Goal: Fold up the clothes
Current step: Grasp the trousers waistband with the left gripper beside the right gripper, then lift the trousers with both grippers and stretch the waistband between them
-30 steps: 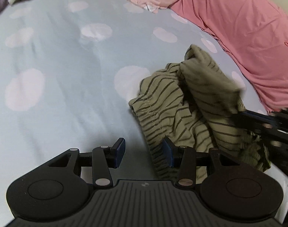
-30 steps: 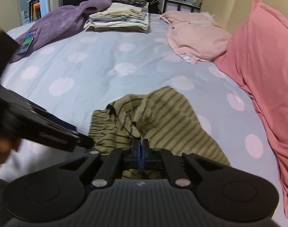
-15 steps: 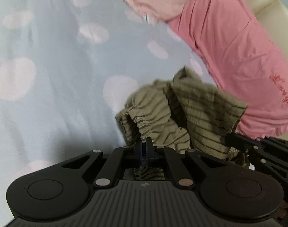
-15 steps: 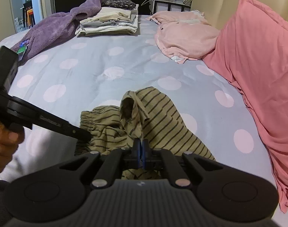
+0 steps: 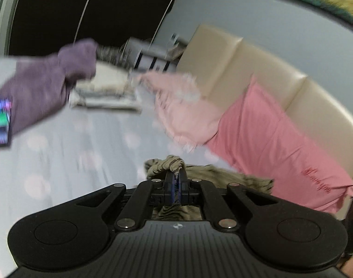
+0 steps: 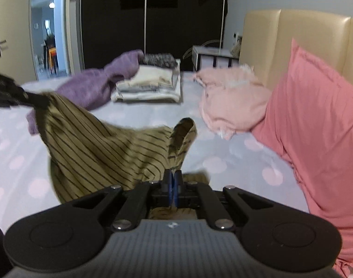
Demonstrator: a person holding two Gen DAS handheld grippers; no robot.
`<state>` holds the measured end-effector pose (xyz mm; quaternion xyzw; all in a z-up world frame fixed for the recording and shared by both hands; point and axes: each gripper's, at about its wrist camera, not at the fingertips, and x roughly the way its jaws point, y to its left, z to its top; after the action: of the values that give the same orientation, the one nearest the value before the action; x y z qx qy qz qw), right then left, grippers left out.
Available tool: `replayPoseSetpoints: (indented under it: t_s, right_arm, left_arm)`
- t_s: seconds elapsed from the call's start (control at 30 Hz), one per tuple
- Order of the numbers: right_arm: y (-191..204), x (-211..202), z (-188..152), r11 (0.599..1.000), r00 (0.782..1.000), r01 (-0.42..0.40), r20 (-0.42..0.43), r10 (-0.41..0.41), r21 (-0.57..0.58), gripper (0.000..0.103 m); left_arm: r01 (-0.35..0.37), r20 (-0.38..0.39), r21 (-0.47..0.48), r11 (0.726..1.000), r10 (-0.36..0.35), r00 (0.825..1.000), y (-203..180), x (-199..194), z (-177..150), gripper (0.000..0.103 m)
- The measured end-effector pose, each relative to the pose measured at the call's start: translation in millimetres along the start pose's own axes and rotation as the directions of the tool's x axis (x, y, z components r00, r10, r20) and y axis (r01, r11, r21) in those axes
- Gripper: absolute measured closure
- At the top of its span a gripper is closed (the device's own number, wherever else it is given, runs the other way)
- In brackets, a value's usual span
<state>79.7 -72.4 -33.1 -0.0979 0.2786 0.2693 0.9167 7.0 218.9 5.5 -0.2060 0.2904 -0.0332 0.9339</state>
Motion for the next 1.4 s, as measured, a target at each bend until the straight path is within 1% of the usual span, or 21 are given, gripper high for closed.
replayPoseSetpoints:
  t_s: [0.07, 0.13, 0.2, 0.27, 0.33, 0.37, 0.43, 0.5, 0.53, 0.57, 0.7, 0.8, 0.83, 0.87, 0.9, 1.07, 1.13, 1.17, 1.2, 1.33, 1.4]
  right_arm:
    - [1, -9, 1, 1.0, 1.0, -0.003, -0.011, 0.003, 0.017, 0.094]
    - [3, -19, -1, 0.999, 1.0, -0.01, -0.013, 0.011, 0.041, 0.081]
    - [8, -35, -3, 0.998, 0.999, -0.029, 0.02, 0.028, 0.057, 0.077]
    - [15, -54, -6, 0.995, 0.996, -0.073, 0.063, 0.069, 0.066, 0.076]
    - [27, -72, -6, 0.987, 0.986, -0.143, 0.094, 0.136, 0.071, 0.066]
    - [34, -81, -6, 0.98, 0.978, -0.186, 0.105, 0.179, 0.071, 0.064]
    - [51, -97, -3, 0.963, 0.959, -0.26, 0.128, 0.251, 0.062, 0.052]
    - [67, -111, 1, 0.955, 0.946, -0.295, 0.153, 0.285, 0.04, 0.045]
    - [75, -116, 3, 0.953, 0.941, -0.302, 0.169, 0.293, 0.026, 0.041]
    - [82, -119, 7, 0.956, 0.94, -0.292, 0.188, 0.284, 0.015, 0.04]
    - [104, -128, 25, 0.979, 0.941, -0.206, 0.274, 0.2, -0.007, 0.039]
    - [111, -138, 42, 0.98, 0.925, -0.2, 0.328, 0.194, -0.015, 0.04]
    - [112, -141, 48, 0.979, 0.918, -0.201, 0.345, 0.195, -0.017, 0.052]
    - [114, -144, 52, 0.98, 0.916, -0.195, 0.352, 0.194, -0.034, 0.069]
    - [117, -146, 56, 0.981, 0.917, -0.182, 0.35, 0.193, -0.063, 0.081]
    - [115, -160, 63, 0.974, 0.908, -0.185, 0.357, 0.221, -0.132, 0.087]
    - [108, -165, 67, 0.973, 0.905, -0.193, 0.36, 0.228, -0.129, 0.089]
    - [105, -167, 69, 0.972, 0.903, -0.199, 0.362, 0.231, -0.123, 0.089]
    - [101, -169, 71, 0.972, 0.902, -0.205, 0.362, 0.235, -0.119, 0.089]
    - [88, -165, 76, 0.966, 0.899, -0.229, 0.356, 0.256, -0.119, 0.089]
    - [82, -163, 77, 0.96, 0.895, -0.25, 0.348, 0.278, -0.123, 0.089]
  left_arm:
    - [0.015, 0.024, 0.028, 0.999, -0.016, 1.0, -19, -20, 7, 0.102]
    - [0.021, 0.019, 0.056, 0.998, -0.022, 1.0, -37, -26, 3, 0.102]
    - [0.024, 0.016, 0.085, 0.996, -0.025, 1.0, -52, -35, -4, 0.102]
    - [0.03, 0.018, 0.076, 0.997, -0.031, 0.999, -60, -39, -12, 0.102]
    - [0.039, 0.017, 0.056, 0.998, -0.04, 0.999, -65, -43, -16, 0.102]
    - [0.042, 0.016, 0.051, 0.998, -0.043, 0.999, -67, -46, -18, 0.102]
    - [0.049, 0.02, 0.044, 0.998, -0.05, 0.999, -73, -53, -18, 0.102]
    - [0.059, 0.032, 0.04, 0.997, -0.06, 0.998, -81, -61, -14, 0.102]
    - [0.072, 0.04, 0.035, 0.997, -0.073, 0.997, -85, -65, -11, 0.102]
    - [0.084, 0.048, 0.031, 0.996, -0.085, 0.995, -89, -70, -8, 0.102]
    - [0.084, 0.077, 0.113, 0.99, -0.093, 0.993, -118, -91, 8, 0.102]
    - [0.092, 0.09, 0.151, 0.984, -0.106, 0.99, -133, -107, 16, 0.102]
    - [0.087, 0.099, 0.159, 0.983, -0.103, 0.99, -136, -110, 17, 0.102]
    - [0.082, 0.107, 0.168, 0.982, -0.101, 0.989, -138, -114, 18, 0.102]
    - [0.077, 0.116, 0.177, 0.981, -0.098, 0.988, -141, -117, 19, 0.102]
    - [0.074, 0.137, 0.168, 0.983, -0.098, 0.986, -134, -127, 22, 0.101]
    - [0.084, 0.124, 0.197, 0.977, -0.11, 0.986, -133, -131, 19, 0.096]
    - [0.081, 0.121, 0.22, 0.972, -0.109, 0.987, -133, -133, 17, 0.091]
    - [0.067, 0.126, 0.248, 0.966, -0.101, 0.987, -133, -137, 13, 0.086]
    - [-0.03, 0.165, 0.327, 0.944, -0.026, 0.986, -132, -152, 3, 0.074]
    - [-0.061, 0.174, 0.377, 0.924, -0.005, 0.985, -131, -155, 0, 0.056]
